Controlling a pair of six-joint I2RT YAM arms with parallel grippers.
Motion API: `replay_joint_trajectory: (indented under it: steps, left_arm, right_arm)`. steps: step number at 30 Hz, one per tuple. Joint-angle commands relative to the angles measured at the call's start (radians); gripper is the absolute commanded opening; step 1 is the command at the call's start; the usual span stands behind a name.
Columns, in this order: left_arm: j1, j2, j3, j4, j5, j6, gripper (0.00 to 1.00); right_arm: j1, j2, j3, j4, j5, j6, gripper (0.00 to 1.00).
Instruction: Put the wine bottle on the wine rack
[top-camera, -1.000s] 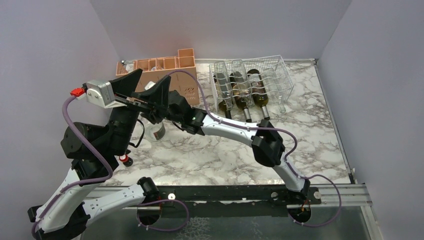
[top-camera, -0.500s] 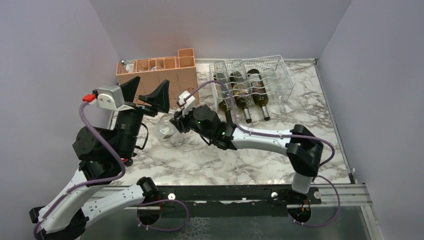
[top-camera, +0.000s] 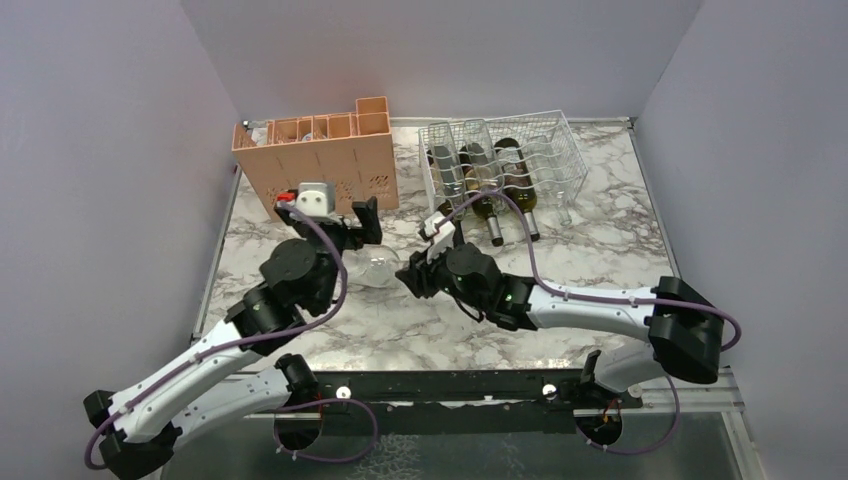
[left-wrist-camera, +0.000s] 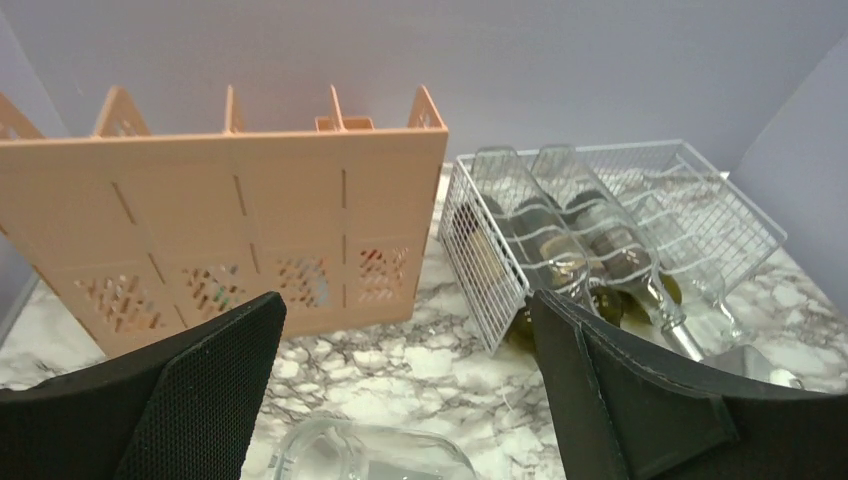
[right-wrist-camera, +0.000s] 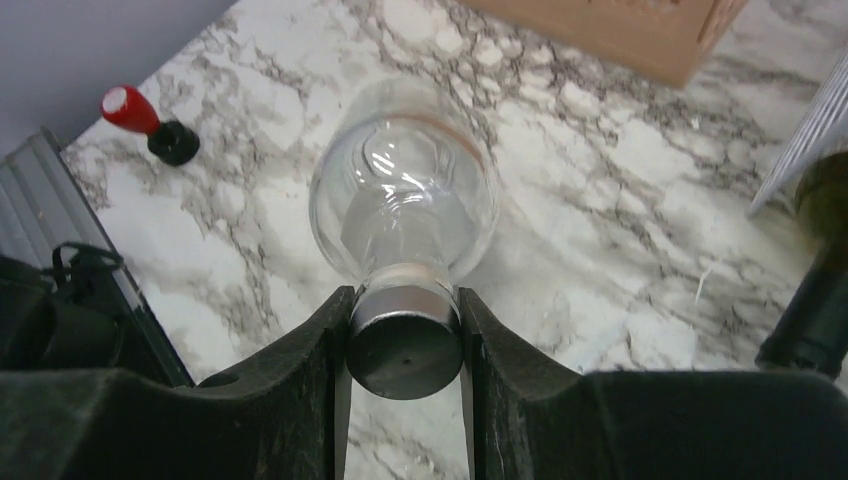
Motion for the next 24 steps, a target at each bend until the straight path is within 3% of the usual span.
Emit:
replay_joint_trajectory:
  steps: [1, 6, 13, 24]
  left_arm:
    - [0.007, 0.101, -0.015, -0.031, 0.026, -0.137, 0.99]
    - [0.060, 0.197, -0.001, -0.111, 0.144, -0.235, 0.99]
    - [0.290, 0.288, -0.018, -0.265, 0.445, -0.363, 0.99]
    - [0.489, 0.381, -0.125, -0.355, 0.600, -0.421, 0.99]
  right_arm:
    - [0.003, -0.092, -0.095, -0.066, -0.036, 0.031, 0.01]
    - [0.004, -0.144, -0.167, -0.127, -0.062, 0.035, 0.01]
    - [0.004, -0.116, -0.180, -0.229, -0.120, 0.027, 0.01]
    - [0.004, 0.087, -0.021, -0.469, -0.169, 0.007, 0.01]
